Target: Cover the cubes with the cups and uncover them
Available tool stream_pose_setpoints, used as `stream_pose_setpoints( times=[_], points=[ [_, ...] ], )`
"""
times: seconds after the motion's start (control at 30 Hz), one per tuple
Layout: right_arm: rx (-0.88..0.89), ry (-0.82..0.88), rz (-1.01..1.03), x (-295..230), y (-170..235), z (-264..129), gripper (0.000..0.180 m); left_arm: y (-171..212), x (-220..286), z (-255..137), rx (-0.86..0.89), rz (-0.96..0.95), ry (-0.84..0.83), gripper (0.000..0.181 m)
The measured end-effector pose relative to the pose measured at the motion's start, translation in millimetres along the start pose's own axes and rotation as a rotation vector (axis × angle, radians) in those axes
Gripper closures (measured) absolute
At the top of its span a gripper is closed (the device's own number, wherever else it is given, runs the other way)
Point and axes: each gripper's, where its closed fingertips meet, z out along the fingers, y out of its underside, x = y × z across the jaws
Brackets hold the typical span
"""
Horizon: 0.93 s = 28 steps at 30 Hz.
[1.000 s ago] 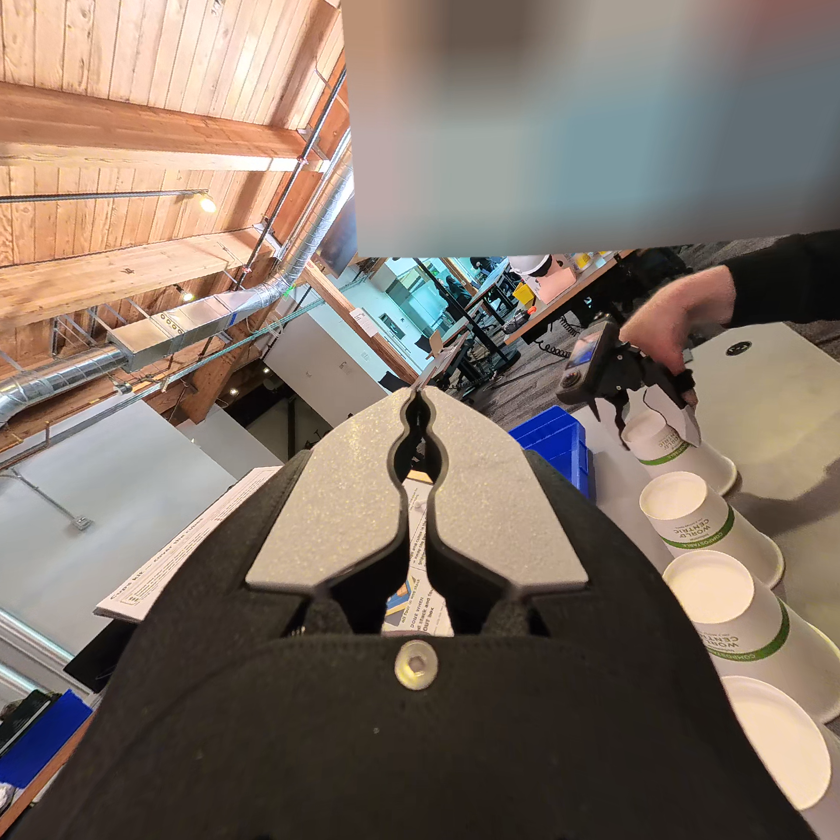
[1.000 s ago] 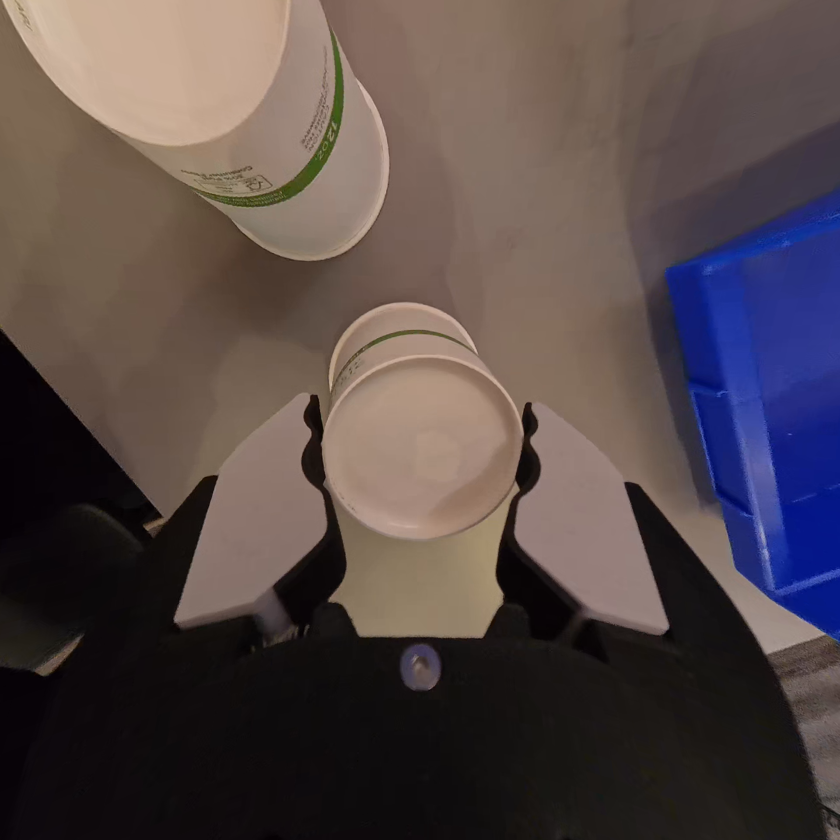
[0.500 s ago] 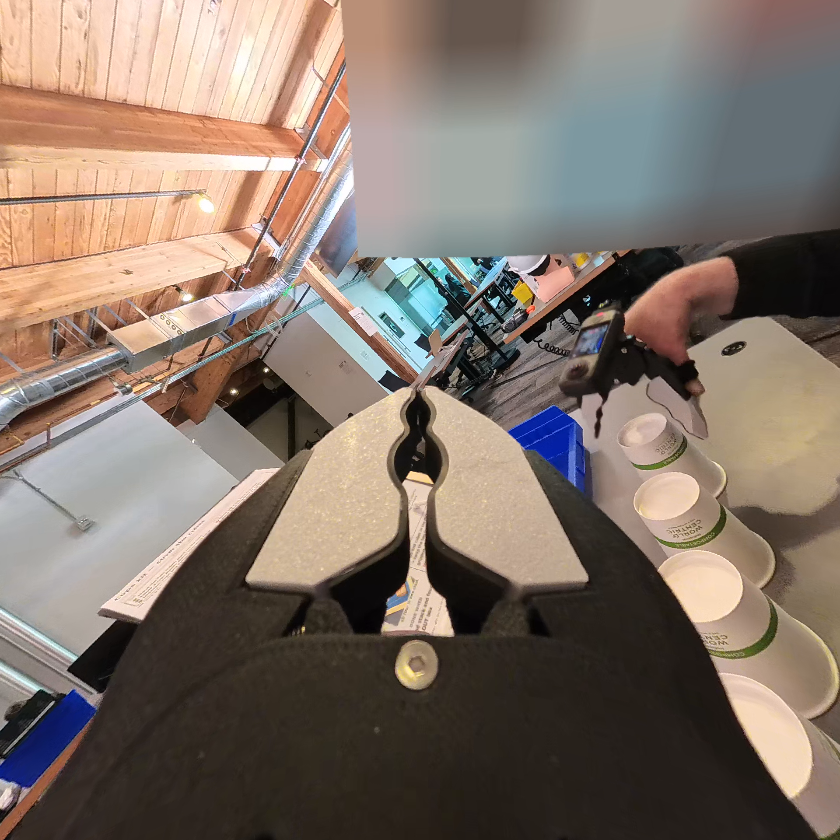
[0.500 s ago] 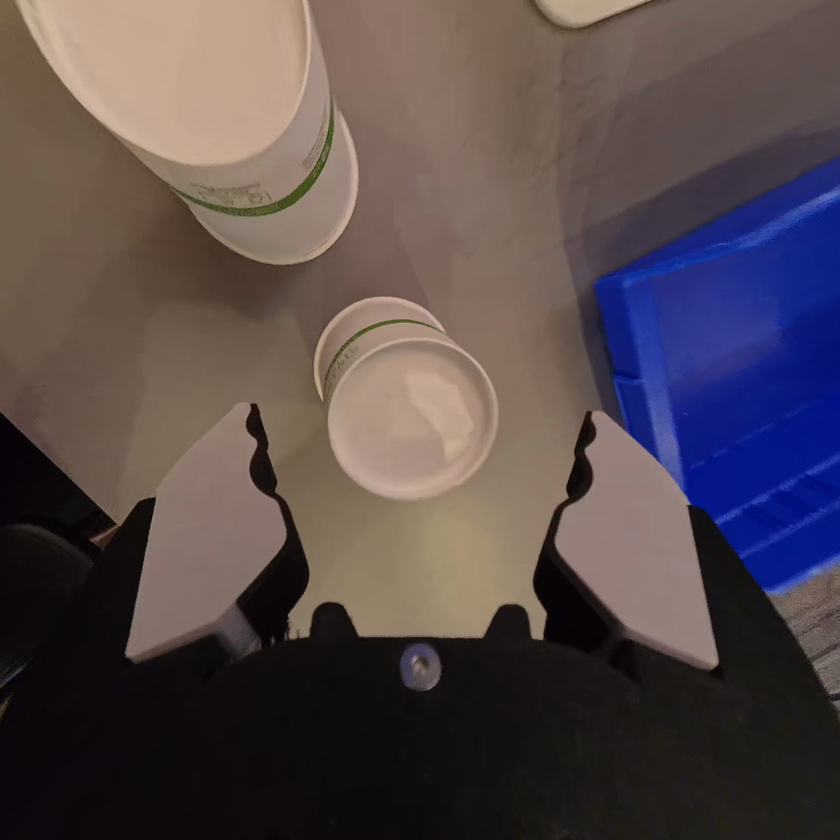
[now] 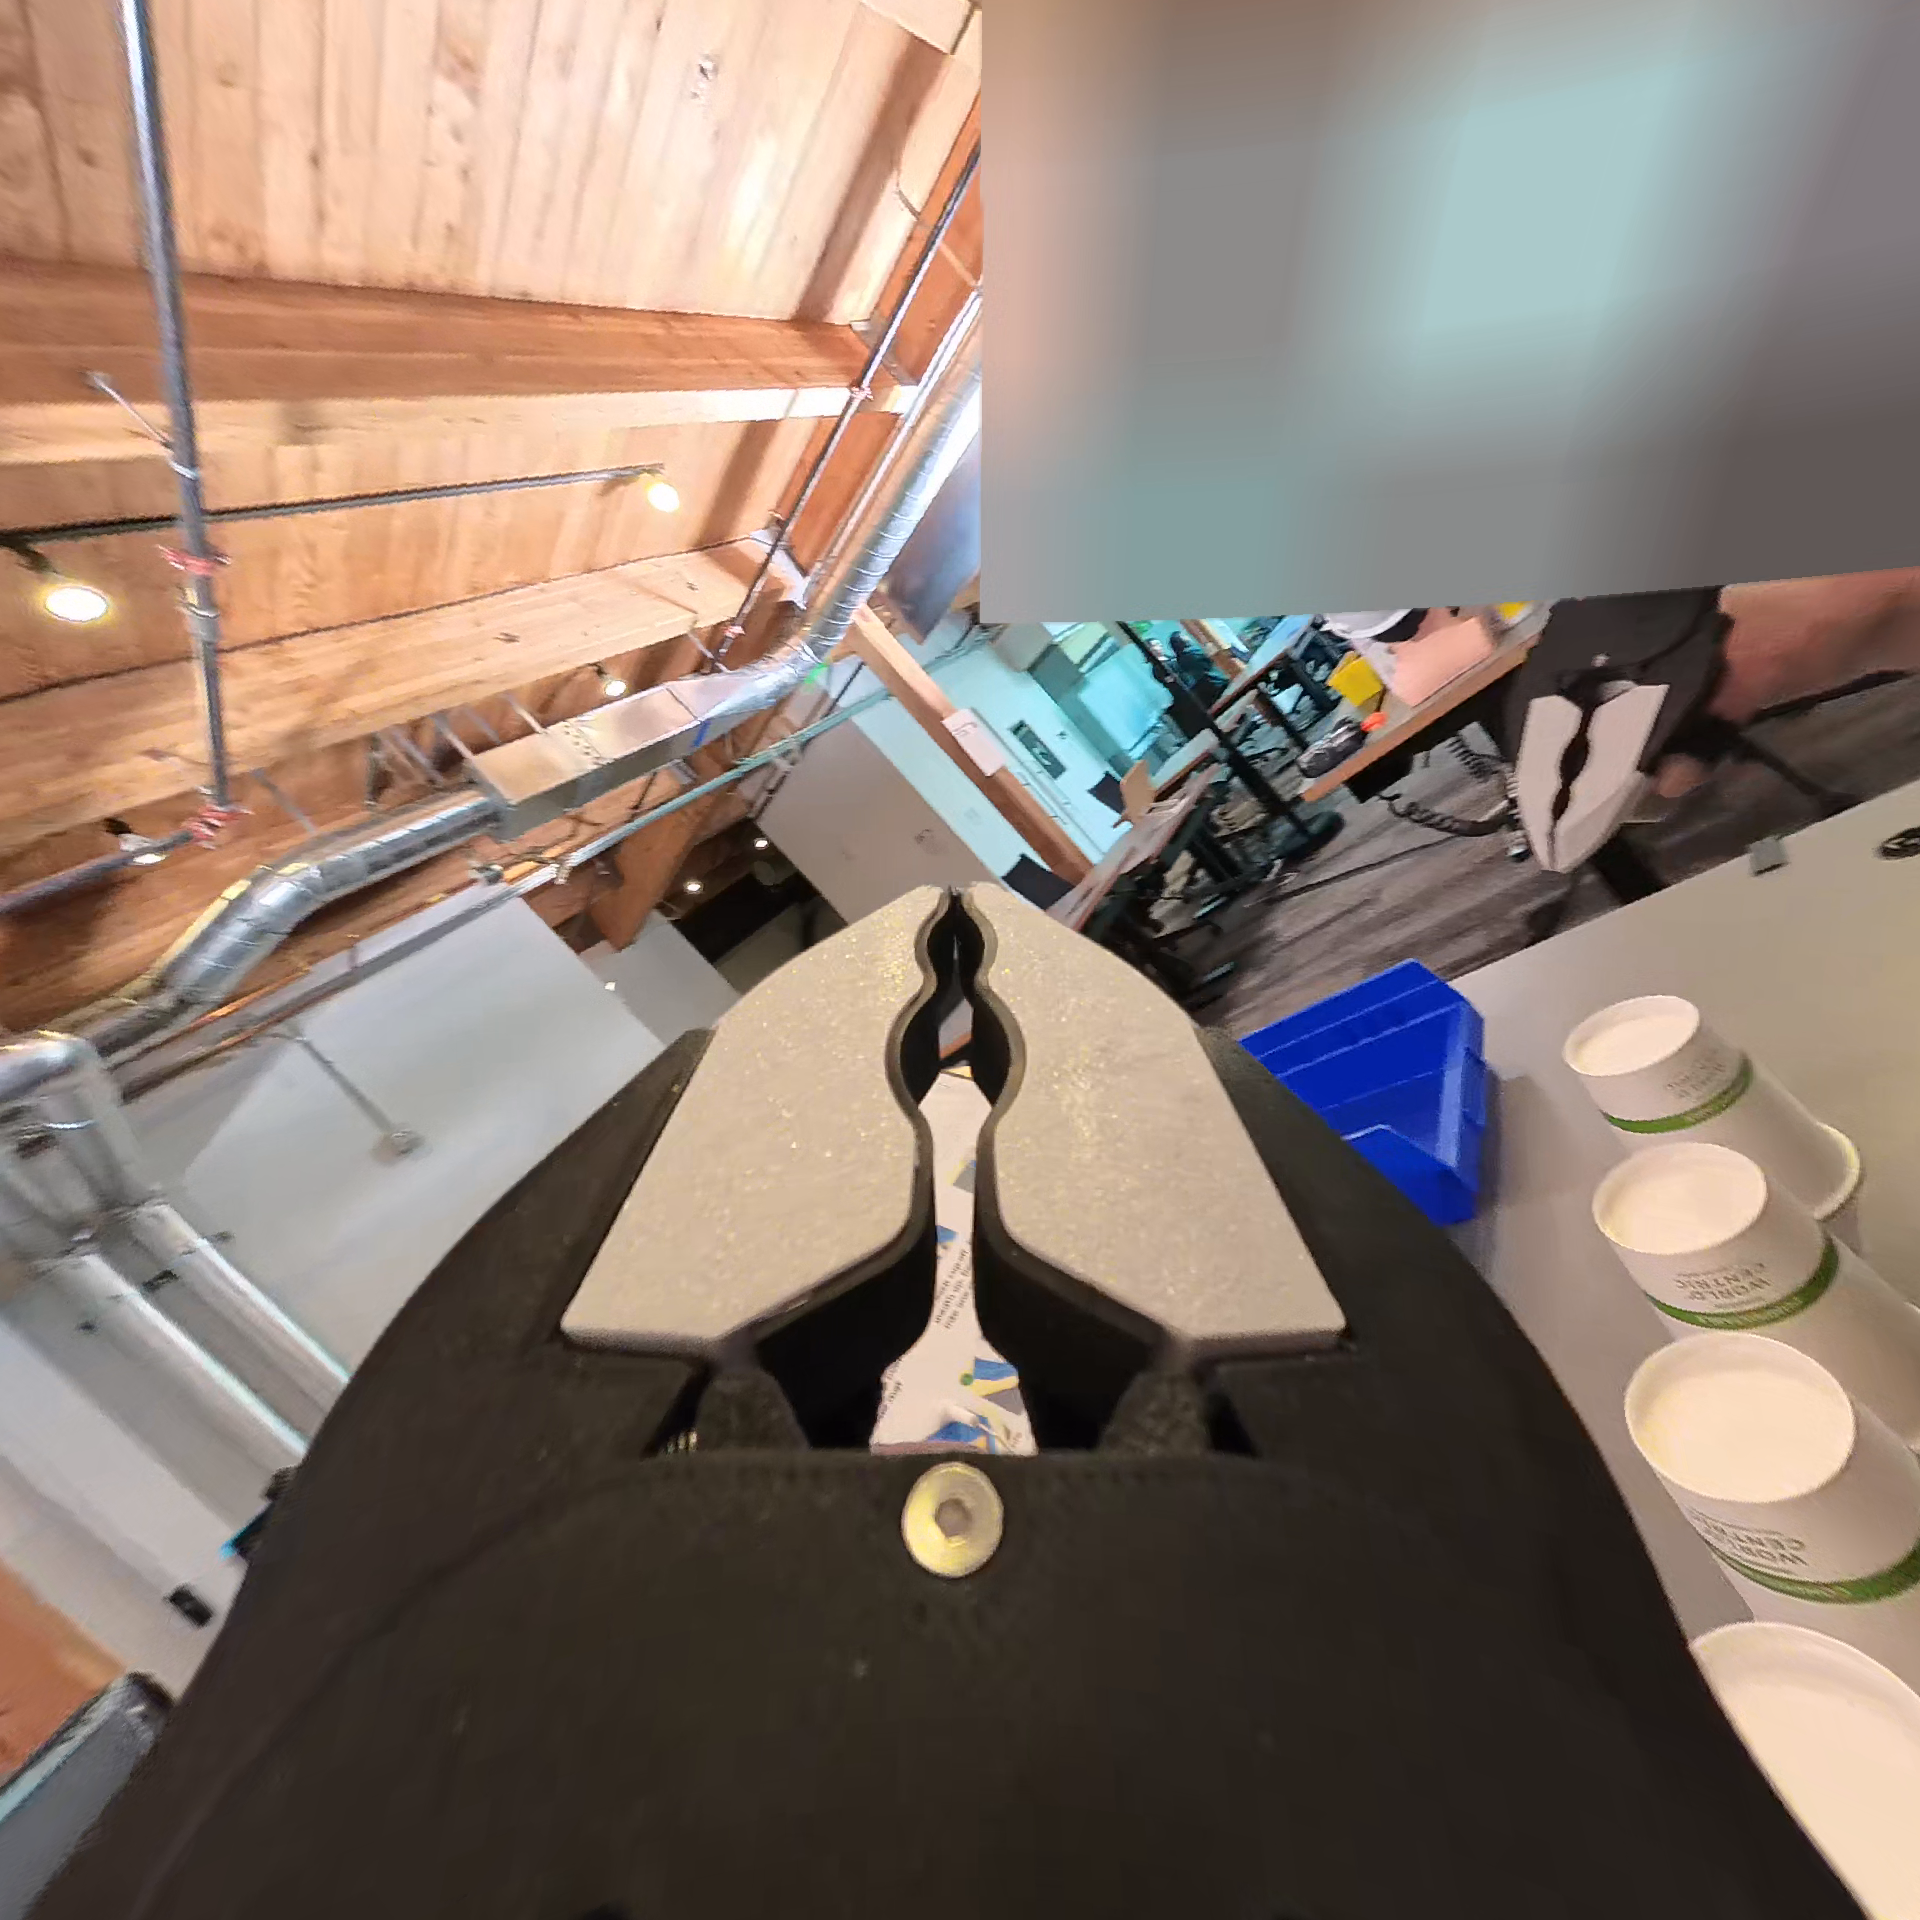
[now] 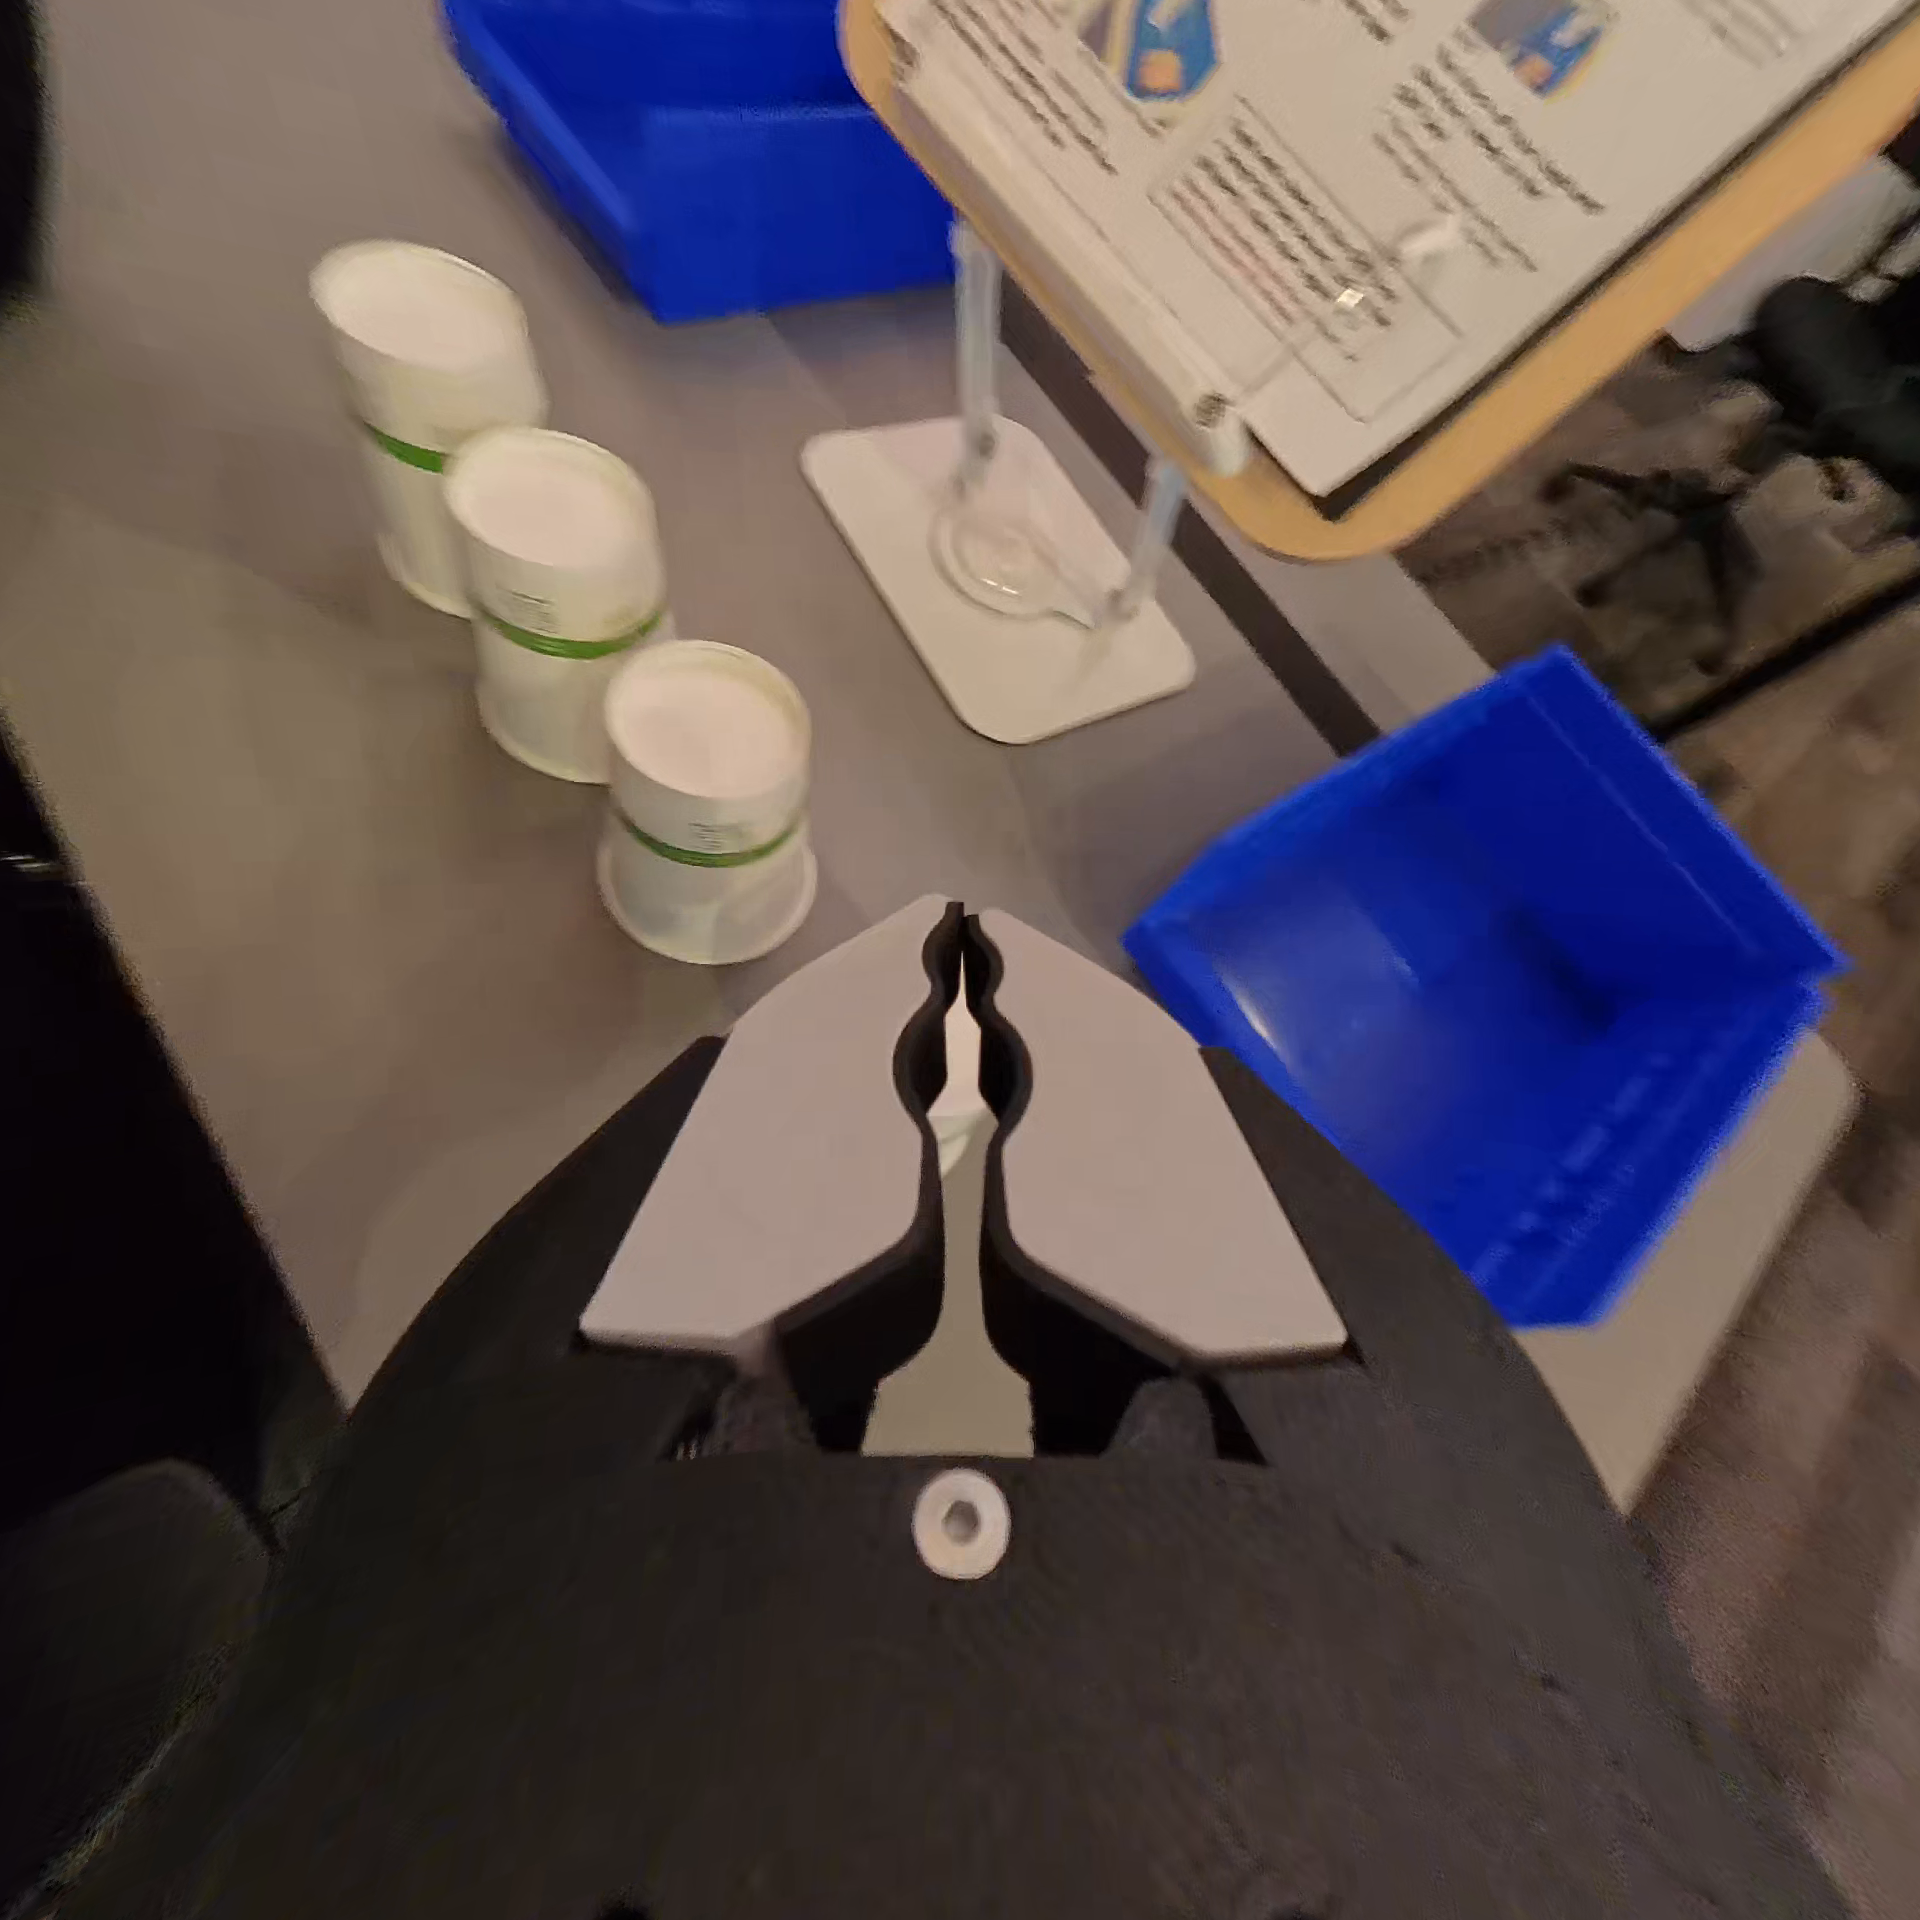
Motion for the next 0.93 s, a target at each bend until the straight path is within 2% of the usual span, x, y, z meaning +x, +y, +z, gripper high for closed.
stream_pose_setpoints(
  times=[0.1, 0.2, 0.5, 0.63, 0.93],
  points=[
    [-0.017, -0.056, -0.036, -12.5, -3.1, 3.0, 0.18, -13.4, 0.9, -1.9, 0.014, 0.028, -0.026, 0.181],
    [0.042, -0.149, -0.09, -34.3, -25.9, 7.0, 0.18, -16.9, 3.6, 0.4, -0.036, 0.094, -0.052, 0.181],
    [0.176, -0.224, -0.249, -59.4, -88.3, 4.4, 0.18, 5.0, 40.3, 40.0, -0.227, 0.201, 0.033, 0.181],
    [0.287, -0.238, -0.286, -65.5, -112.6, 2.7, 0.18, 20.5, 59.2, 59.1, -0.285, 0.248, 0.098, 0.181],
    [0.277, -0.218, -0.298, -61.2, -101.7, 0.6, 0.18, 68.5, 91.1, 80.3, -0.416, 0.27, 0.275, 0.181]
  ],
)
